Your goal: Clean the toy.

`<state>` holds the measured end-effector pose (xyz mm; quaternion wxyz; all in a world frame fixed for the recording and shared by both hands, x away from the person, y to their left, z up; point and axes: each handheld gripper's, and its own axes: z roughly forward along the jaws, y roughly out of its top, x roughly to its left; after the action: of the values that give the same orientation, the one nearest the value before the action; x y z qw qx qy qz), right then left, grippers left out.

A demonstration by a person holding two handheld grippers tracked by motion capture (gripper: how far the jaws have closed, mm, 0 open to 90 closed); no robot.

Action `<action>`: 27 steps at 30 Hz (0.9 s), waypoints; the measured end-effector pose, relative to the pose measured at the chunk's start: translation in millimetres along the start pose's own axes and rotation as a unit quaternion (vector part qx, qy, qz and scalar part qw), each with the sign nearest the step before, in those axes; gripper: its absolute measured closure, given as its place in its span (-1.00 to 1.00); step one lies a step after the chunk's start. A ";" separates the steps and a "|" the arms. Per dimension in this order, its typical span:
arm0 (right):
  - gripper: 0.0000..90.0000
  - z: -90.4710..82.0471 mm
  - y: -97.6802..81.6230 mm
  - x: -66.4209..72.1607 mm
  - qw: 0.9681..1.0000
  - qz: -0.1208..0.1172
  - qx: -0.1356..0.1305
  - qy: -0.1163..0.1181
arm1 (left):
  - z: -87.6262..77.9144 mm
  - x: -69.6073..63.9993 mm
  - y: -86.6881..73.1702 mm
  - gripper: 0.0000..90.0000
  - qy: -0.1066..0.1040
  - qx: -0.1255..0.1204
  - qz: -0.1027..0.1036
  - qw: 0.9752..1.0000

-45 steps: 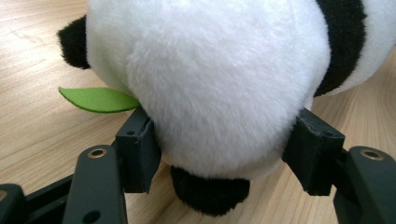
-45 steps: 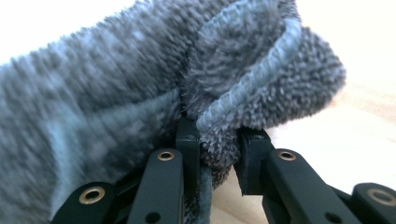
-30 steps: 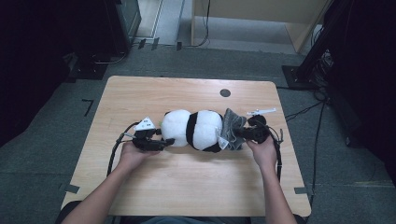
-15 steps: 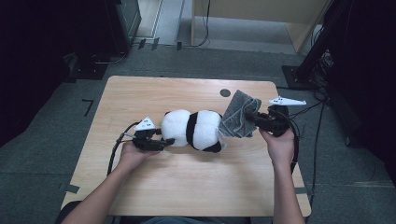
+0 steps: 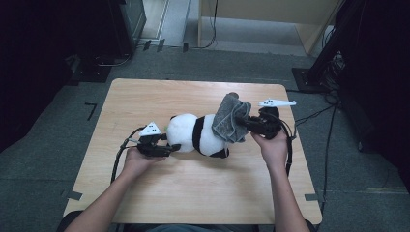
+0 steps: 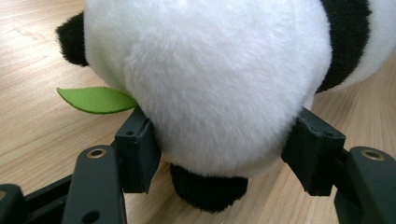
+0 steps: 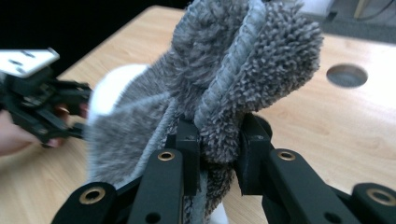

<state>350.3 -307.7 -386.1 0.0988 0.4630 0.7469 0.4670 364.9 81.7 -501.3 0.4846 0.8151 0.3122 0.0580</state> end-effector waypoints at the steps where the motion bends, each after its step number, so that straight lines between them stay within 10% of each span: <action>1: 0.67 5.6 -1.9 -0.3 1.000 -0.002 0.010 -0.005 | -0.1 0.2 0.0 -0.23 0.000 0.001 0.000 1.000; 27: 0.68 59.8 -51.8 -24.9 0.991 0.022 0.119 -0.055 | -0.4 2.6 3.1 -0.23 -0.009 0.004 -0.009 1.000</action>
<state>367.7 -298.0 -466.6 0.0742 0.5125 0.7802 0.3508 368.2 82.5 -499.1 0.4844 0.8146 0.3158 0.0452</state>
